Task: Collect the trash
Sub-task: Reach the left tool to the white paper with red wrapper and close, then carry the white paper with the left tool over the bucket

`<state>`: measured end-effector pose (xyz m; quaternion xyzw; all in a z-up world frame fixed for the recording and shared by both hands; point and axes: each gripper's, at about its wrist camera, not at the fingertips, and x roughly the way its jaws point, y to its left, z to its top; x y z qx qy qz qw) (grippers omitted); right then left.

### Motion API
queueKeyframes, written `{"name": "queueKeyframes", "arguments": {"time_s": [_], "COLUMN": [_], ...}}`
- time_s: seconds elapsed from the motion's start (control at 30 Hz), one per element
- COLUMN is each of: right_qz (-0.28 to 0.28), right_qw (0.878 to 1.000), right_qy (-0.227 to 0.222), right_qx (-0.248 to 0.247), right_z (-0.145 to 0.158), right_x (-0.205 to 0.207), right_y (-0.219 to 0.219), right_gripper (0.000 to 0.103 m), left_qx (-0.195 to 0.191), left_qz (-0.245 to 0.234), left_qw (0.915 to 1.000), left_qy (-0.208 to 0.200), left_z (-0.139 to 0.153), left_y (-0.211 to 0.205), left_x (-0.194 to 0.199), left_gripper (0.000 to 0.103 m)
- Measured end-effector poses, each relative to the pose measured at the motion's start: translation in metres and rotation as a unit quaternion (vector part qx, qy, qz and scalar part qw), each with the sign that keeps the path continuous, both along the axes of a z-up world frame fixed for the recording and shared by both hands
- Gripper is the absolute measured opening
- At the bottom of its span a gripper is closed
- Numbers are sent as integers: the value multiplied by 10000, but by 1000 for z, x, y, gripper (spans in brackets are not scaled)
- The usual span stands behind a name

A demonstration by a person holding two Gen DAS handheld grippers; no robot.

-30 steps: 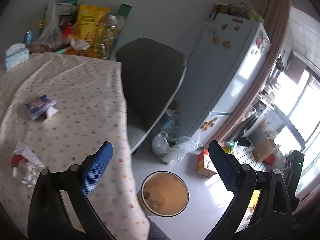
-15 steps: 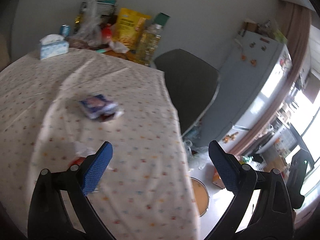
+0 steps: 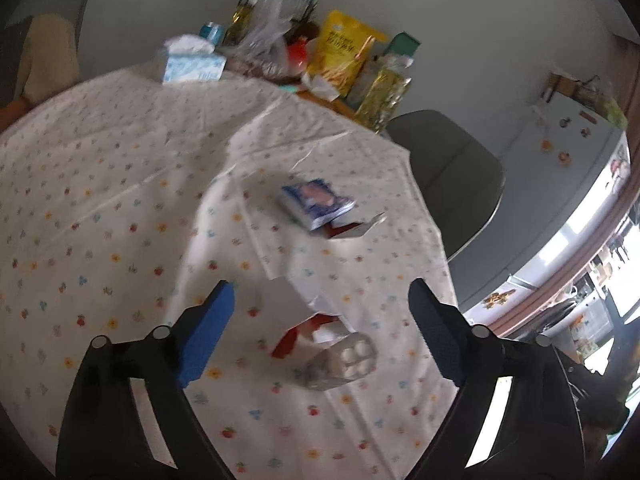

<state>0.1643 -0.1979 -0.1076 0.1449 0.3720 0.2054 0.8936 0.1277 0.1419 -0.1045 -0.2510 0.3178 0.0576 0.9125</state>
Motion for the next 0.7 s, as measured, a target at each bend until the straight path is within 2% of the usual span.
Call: {"name": "queueKeyframes", "arguments": {"time_s": [0.13,0.27,0.3,0.33,0.4,0.43,0.5,0.57,0.7], "right_qz": [95,128,146,162,192,211,248,303,443], "right_qw": [10000,9999,9999,9998,9997,9997,9995,9993,9988], "right_qy": [-22,21,42,63,106,129,160,190,201], "right_qx": [17,68,72,70,79,86,91,99,115], "right_z": [1,-2,-4,-5,-9,-11,-13,-15,-15], "right_x": [1,4,5,6,8,9,11,14,21], "right_y": [10,12,14,15,17,19,22,28,42], "right_gripper": [83,83,83,83,83,83,83,83,83], "left_qx": [-241,-290,-299,-307,-303,-304,-267,-108,-93], "left_qz": [61,27,35,37,26,45,67,150,243], "left_qw": [9996,9992,9990,9988,9986,9989,9994,9998,9996], "left_qy": [162,285,320,391,422,351,213,96,-72], "left_z": [-15,-24,-26,-30,-33,-32,-26,-17,-8], "left_y": [7,6,6,6,6,6,7,7,15], "left_x": [5,12,14,17,19,18,15,13,8], "left_gripper": [76,69,64,52,38,27,18,18,17]}}
